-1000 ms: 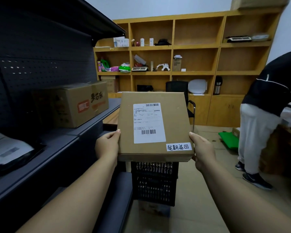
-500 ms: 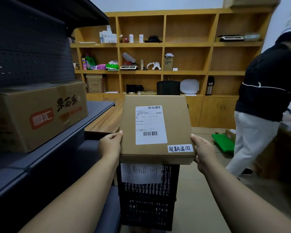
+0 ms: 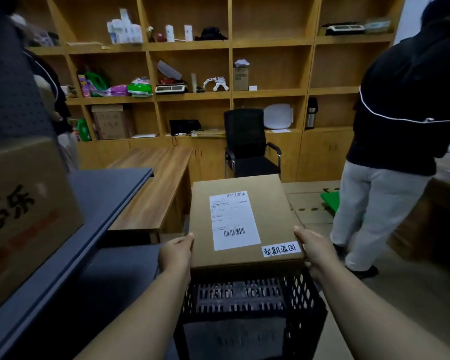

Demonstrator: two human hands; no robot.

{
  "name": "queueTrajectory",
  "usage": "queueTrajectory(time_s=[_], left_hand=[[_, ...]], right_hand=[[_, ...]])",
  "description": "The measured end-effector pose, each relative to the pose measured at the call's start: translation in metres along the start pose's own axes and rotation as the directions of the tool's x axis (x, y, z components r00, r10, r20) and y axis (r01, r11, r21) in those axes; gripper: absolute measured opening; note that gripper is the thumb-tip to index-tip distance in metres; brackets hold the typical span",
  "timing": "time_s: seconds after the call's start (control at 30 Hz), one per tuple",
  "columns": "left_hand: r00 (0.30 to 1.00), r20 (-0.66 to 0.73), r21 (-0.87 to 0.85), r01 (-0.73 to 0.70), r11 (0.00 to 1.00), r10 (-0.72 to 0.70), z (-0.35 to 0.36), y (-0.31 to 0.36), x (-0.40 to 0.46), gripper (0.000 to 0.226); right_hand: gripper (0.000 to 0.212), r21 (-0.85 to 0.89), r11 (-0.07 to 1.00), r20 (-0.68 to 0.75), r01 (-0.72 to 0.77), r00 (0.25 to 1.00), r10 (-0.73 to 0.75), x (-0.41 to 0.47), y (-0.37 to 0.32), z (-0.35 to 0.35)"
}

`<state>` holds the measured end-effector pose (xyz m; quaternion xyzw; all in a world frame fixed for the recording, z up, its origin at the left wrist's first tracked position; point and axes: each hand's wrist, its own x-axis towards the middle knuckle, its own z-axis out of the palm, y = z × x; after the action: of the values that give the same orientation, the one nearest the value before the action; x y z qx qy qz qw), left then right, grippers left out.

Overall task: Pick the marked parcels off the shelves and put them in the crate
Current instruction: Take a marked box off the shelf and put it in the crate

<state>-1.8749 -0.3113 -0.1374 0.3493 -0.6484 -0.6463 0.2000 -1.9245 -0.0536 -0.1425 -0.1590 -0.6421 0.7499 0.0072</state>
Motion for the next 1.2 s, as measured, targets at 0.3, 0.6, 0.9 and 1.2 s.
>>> queueTrajectory(time_s=[0.3, 0.6, 0.9, 1.2], left_hand=[[0.994, -0.003, 0.101, 0.112, 0.989, -0.113, 0.030, -0.037, 0.055, 0.023], [0.987, -0.046, 0.161, 0.159, 0.974, -0.154, 0.064, -0.065, 0.083, 0.020], [0.964, -0.089, 0.187, 0.264, 0.946, -0.251, 0.094, -0.097, 0.103, 0.029], [0.932, -0.141, 0.165, 0.354, 0.920, -0.333, 0.116, -0.132, 0.132, 0.024]], right_hand=[[0.012, -0.133, 0.980, -0.101, -0.146, 0.986, 0.133, 0.061, 0.044, 0.020], [0.024, -0.361, 0.900, -0.145, -0.245, 0.968, 0.206, 0.105, 0.074, 0.036], [0.025, -0.384, 0.854, -0.269, -0.352, 0.927, 0.261, 0.140, 0.103, 0.055], [0.017, -0.376, 0.855, -0.248, -0.357, 0.928, 0.278, 0.173, 0.148, 0.066]])
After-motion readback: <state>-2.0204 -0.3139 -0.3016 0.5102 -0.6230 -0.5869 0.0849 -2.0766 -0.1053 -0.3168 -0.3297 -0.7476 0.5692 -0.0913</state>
